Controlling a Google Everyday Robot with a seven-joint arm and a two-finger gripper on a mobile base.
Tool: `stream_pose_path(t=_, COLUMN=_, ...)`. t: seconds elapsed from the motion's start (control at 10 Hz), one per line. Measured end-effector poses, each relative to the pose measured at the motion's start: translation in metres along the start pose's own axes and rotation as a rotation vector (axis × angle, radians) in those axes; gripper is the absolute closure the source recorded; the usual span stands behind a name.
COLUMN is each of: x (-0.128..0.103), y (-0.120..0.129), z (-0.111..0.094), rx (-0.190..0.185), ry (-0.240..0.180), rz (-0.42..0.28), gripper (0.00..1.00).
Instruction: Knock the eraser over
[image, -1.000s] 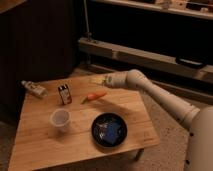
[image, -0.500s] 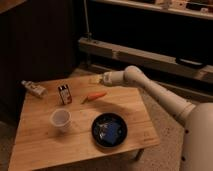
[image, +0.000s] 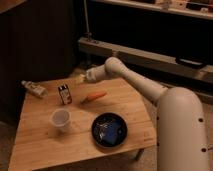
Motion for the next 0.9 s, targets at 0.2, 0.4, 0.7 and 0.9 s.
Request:
stream_pose_path(t=0.2, x=0.000, y=0.001, z=0.017, rx=0.003, ry=-0.016, rz=-0.002, gripper=1.00)
stream_pose_path(t=0.4, x=0.003, y=0.007, z=0.036, rx=-0.002, ry=-0.026, rz=0.002, gripper=1.00)
stream_pose_path(t=0.7, x=0.001, y=-0.003, z=0.047, rx=0.082, ry=-0.070, rz=0.022, gripper=1.00)
stream_pose_path(t=0.9, x=-0.015, y=-0.041, z=0.066, rx=0.181, ry=-0.154, rz=0.004, gripper=1.00)
